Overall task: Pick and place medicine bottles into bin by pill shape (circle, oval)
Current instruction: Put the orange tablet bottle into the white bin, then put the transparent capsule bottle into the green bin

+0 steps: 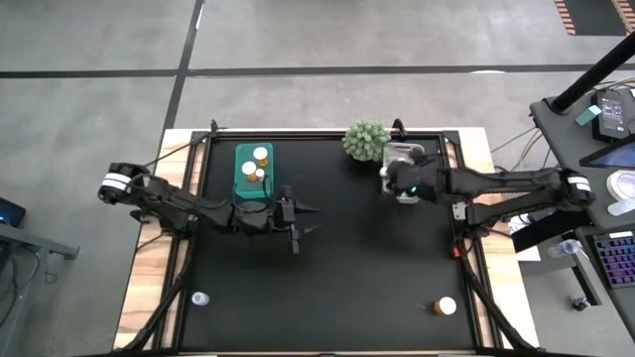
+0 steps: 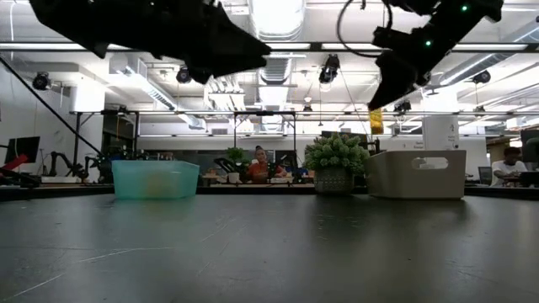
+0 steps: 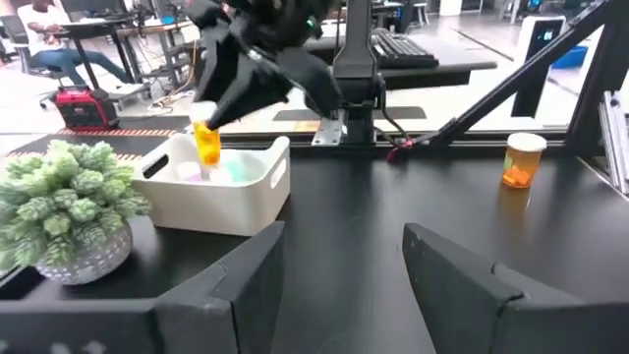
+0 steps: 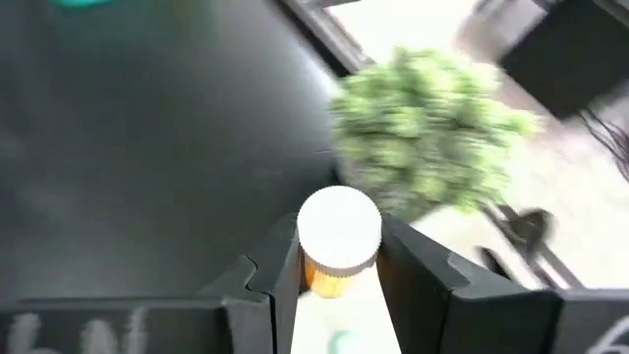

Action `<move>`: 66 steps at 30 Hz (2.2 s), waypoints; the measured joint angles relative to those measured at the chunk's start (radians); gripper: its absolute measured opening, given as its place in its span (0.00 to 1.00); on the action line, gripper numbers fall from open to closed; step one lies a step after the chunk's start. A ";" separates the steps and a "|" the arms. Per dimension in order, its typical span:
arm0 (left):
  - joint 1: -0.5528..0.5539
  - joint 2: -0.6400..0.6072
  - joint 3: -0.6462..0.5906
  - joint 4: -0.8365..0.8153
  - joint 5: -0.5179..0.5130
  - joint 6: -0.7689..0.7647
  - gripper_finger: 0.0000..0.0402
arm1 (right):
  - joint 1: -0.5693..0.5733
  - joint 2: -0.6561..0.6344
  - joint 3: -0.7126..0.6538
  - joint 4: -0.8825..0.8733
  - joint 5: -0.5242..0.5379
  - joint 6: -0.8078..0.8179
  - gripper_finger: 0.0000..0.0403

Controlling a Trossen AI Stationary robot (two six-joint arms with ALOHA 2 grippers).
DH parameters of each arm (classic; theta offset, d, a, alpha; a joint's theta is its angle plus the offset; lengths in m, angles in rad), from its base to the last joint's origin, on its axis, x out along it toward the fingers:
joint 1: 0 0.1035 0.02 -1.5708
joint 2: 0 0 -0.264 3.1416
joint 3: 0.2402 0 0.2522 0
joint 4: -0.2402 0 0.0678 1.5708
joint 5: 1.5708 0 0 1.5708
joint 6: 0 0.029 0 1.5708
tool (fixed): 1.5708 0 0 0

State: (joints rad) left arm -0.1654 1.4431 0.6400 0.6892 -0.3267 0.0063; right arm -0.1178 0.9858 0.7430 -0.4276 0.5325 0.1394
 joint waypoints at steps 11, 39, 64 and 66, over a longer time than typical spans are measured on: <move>0.000 -0.097 -0.067 0.005 0.000 0.007 0.47 | -0.252 -0.153 -0.075 -0.015 -0.017 0.210 0.28; 0.002 -0.094 -0.069 0.011 -0.004 0.007 0.47 | -0.421 0.070 -0.197 0.363 -0.121 0.247 0.28; 0.002 -0.094 -0.067 0.014 -0.022 0.000 0.47 | -0.431 0.261 -0.196 0.469 -0.111 0.261 0.44; 0.002 -0.094 -0.067 0.016 -0.022 0.000 0.47 | -0.431 0.249 -0.196 0.465 -0.111 0.261 0.45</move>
State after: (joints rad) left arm -0.1635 1.3495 0.5732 0.7054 -0.3485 0.0067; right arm -0.5488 1.2349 0.5468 0.0375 0.4210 0.4004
